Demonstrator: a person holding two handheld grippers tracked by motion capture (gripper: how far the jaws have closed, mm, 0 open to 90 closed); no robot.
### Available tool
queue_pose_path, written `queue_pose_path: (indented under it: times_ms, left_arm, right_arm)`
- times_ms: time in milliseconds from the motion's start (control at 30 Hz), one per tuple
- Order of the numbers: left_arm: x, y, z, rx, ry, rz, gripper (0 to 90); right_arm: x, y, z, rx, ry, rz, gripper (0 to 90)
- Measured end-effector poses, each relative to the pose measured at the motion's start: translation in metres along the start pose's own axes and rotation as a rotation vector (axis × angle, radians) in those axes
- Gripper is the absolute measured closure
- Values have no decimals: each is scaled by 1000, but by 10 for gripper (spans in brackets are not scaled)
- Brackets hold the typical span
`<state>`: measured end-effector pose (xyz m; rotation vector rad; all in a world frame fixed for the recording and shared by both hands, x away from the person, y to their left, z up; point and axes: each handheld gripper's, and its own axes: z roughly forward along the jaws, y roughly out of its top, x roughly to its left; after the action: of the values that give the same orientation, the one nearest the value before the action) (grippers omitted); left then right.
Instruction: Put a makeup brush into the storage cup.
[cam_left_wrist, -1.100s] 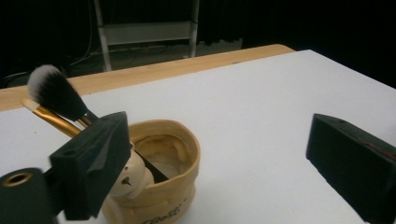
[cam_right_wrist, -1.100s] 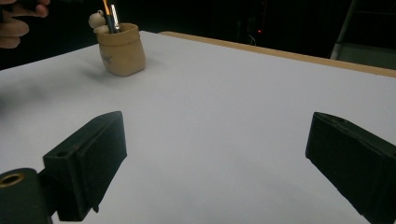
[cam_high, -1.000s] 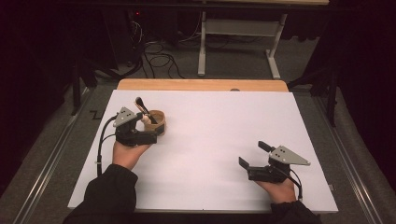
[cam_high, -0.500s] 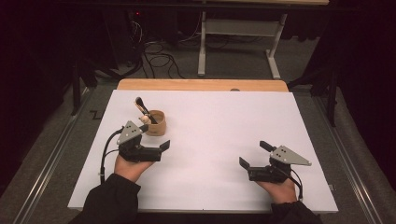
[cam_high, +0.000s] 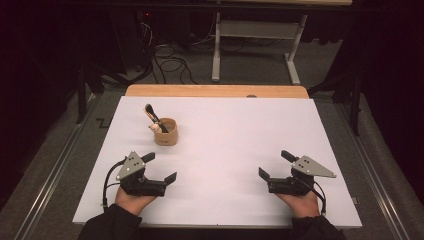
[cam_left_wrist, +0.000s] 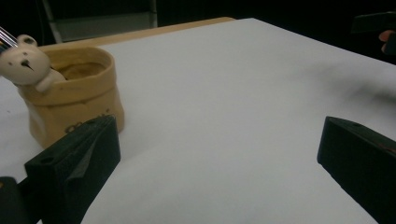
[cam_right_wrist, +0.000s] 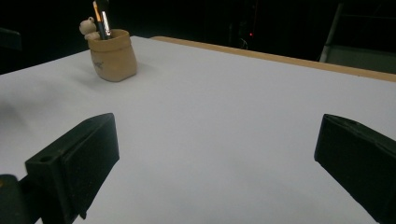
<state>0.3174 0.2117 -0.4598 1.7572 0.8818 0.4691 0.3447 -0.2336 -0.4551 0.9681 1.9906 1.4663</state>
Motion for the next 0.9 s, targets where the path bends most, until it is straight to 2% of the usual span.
queue_pose_path:
  times_ms: [33,100,233,433,700,900]
  left_arm:
    - [-3,-1,3,10,3,26,1]
    - [-6,0,6,14,2,44,1]
    - [-9,3,2,-30,-8,76,1]
    - [-1,2,2,-34,-12,28,1]
    - [-4,2,4,-29,-14,39,1]
    - [-1,1,2,-33,-4,32,1]
  right_arm:
    - [0,-1,1,1,0,1,5]
    - [0,-2,2,8,-3,2,5]
    - [0,-3,4,15,-13,3,5]
    - [0,-4,3,18,-18,7,5]
    - [-1,-4,3,20,-10,7,5]
    - [-1,-4,3,20,-9,4,5]
